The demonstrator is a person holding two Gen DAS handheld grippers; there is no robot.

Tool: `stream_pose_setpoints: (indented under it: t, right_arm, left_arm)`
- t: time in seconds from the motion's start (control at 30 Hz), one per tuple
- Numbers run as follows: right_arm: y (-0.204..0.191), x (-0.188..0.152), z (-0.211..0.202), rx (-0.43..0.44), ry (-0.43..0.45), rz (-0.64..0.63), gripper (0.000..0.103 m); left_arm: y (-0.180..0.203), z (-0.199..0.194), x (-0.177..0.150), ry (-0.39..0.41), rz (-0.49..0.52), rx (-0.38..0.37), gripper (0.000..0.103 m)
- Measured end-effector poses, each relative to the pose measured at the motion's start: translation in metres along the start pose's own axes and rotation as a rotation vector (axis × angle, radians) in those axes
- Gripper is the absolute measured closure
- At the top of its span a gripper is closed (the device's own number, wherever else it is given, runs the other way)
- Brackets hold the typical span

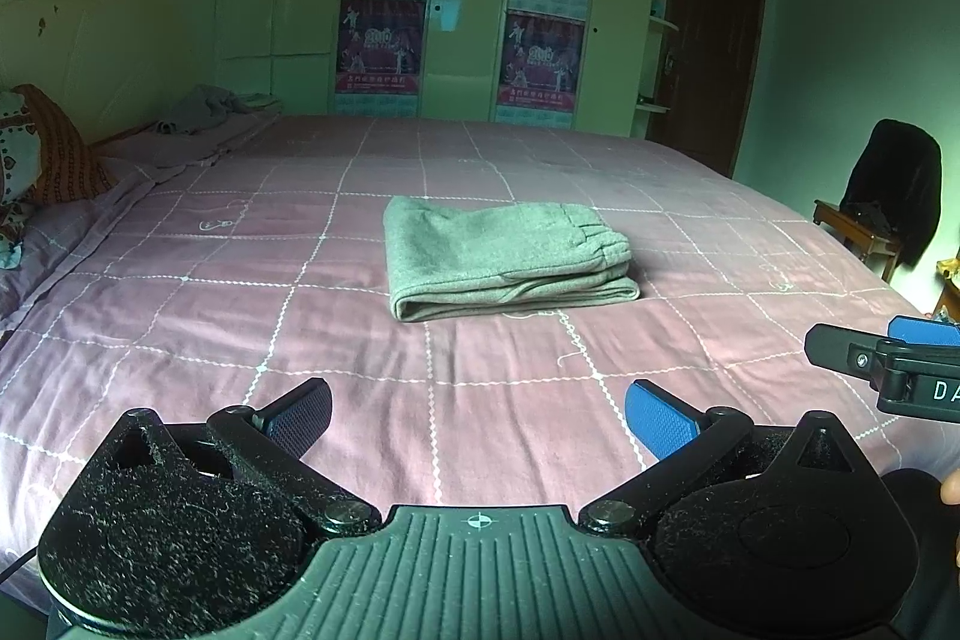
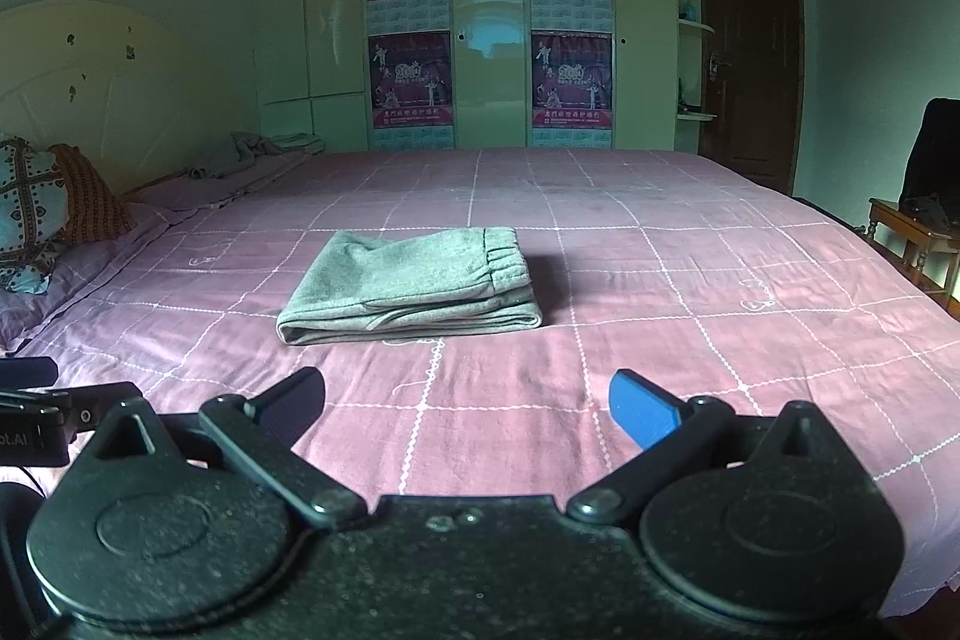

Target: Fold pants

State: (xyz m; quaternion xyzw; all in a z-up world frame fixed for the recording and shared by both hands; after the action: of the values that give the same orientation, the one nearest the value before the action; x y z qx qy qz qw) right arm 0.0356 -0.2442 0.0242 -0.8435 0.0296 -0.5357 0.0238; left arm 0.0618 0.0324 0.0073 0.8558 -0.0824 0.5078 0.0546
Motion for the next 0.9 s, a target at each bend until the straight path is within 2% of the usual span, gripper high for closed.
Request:
stream_pose_setpoints:
  t: [0.9]
  right_arm:
    - [0.0002,-0.0021,0.003,-0.005,0.0,-0.005,0.002]
  left_arm:
    - [0.0005,0.0018,0.0002,0.0,0.0,-0.006,0.0]
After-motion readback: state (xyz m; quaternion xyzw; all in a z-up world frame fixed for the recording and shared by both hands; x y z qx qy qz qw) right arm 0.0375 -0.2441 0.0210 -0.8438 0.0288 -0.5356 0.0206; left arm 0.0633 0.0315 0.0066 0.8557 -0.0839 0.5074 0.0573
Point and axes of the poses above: each gripper's, at about its wrist camera, not at the fingertips, and z roughly the way its jaws point, y to its right, x to its top, the point moved 5 cm from there along z, roughly the way its jaws point, and after that the axes turned 5 degrees about z, right-handed, at the moved point
